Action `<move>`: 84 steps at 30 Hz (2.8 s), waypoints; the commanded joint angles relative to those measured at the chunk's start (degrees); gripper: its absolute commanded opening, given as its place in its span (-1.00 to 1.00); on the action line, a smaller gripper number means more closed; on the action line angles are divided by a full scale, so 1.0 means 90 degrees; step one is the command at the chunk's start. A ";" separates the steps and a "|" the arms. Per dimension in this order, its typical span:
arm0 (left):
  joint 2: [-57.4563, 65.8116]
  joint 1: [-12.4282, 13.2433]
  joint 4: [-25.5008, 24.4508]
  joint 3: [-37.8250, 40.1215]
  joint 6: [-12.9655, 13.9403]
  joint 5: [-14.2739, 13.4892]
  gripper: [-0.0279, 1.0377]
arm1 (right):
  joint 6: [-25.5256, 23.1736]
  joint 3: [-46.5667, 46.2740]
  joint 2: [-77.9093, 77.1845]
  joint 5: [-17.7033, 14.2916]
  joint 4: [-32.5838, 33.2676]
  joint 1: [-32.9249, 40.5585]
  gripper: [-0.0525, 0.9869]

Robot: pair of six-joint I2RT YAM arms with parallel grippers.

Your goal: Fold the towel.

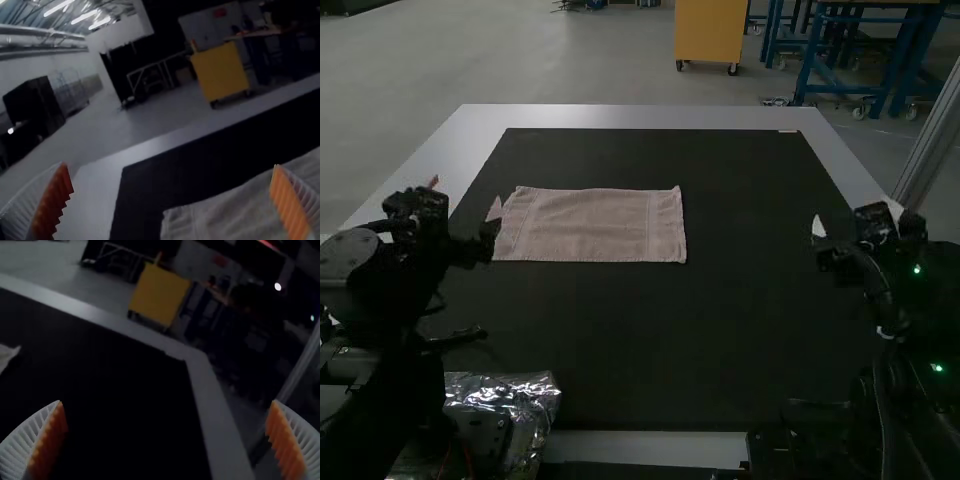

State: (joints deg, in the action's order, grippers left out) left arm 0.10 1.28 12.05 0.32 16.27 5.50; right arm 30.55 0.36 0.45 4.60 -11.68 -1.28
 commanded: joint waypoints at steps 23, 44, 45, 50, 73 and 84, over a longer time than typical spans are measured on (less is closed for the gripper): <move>0.5604 0.0317 -0.0666 0.4223 -0.1691 -0.1089 0.83 | -0.2906 0.4589 0.5995 0.0827 0.0321 -0.0112 0.85; 0.9022 0.1030 -0.2121 0.5434 -0.2316 -0.0494 0.83 | -0.3374 0.5614 0.9687 0.0885 0.1659 0.1714 0.85; 0.9130 0.1030 -0.2072 0.5453 -0.2326 -0.0445 0.83 | -0.3423 0.5683 0.9833 0.0876 0.1601 0.1783 0.85; 0.9755 0.1059 -0.1701 0.5512 -0.2316 -0.0289 0.83 | -0.3423 0.5956 1.0390 0.0876 0.1210 0.2037 0.85; 1.2665 0.1020 -0.0656 0.7269 -0.2042 -0.0298 0.83 | -0.3394 0.7460 1.2899 0.0866 -0.0128 0.2359 0.85; 1.3309 0.1059 -0.0421 0.7855 -0.1896 -0.0298 0.83 | -0.3326 0.8681 1.3876 0.0866 -0.0089 0.2574 0.85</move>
State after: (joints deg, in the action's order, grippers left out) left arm 119.20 10.17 7.60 68.51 -1.76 2.22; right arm 0.43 75.37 124.09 12.69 -12.36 21.12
